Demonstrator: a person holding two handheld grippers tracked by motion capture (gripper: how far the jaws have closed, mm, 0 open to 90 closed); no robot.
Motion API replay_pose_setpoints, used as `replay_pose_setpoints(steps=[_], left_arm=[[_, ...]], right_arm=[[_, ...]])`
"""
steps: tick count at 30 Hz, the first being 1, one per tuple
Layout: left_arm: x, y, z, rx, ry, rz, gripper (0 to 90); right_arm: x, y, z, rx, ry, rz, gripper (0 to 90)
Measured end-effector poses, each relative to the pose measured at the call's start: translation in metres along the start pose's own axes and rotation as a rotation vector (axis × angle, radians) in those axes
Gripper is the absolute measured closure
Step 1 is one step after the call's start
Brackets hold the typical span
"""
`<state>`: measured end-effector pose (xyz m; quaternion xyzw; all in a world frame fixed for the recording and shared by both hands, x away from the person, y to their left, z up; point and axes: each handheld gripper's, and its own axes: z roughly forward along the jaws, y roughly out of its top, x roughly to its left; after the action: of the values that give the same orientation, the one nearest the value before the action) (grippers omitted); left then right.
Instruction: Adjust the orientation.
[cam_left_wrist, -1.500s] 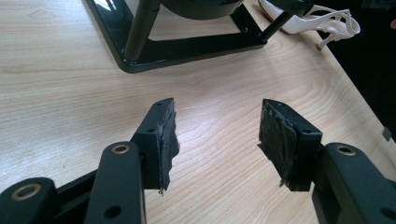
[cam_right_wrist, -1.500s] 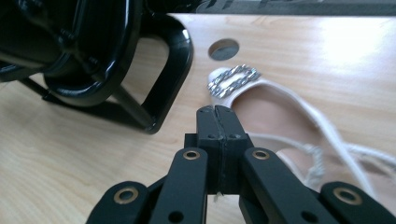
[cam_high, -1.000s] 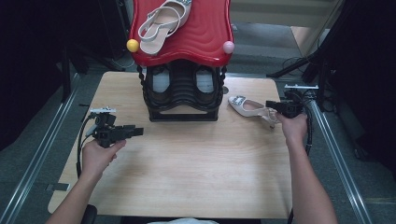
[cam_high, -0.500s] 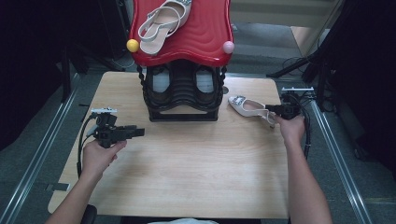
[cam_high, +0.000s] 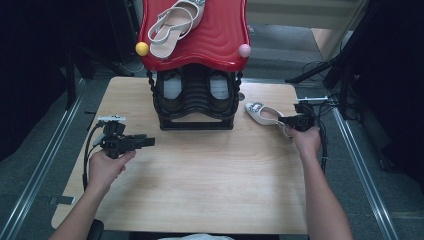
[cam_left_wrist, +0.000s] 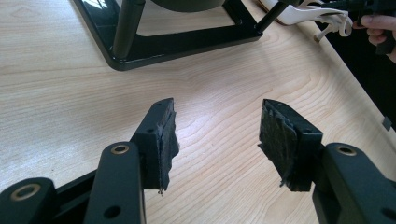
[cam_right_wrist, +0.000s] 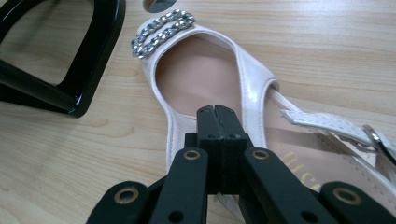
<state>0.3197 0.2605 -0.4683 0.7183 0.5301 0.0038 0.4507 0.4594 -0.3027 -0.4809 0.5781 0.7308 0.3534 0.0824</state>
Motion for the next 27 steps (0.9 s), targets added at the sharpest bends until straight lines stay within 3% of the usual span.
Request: replay_pose_setpoints(steps=[16,27], left_arm=[[0.0,0.0,-0.001,-0.003,0.0,0.003,45.6],[-0.001,0.0,-0.001,-0.002,-0.003,0.005,45.6]], right_arm=[[0.018,-0.002,0.002,0.033,0.026,0.001,90.0],[0.03,-0.002,0.009,0.024,0.058,0.005,90.0]])
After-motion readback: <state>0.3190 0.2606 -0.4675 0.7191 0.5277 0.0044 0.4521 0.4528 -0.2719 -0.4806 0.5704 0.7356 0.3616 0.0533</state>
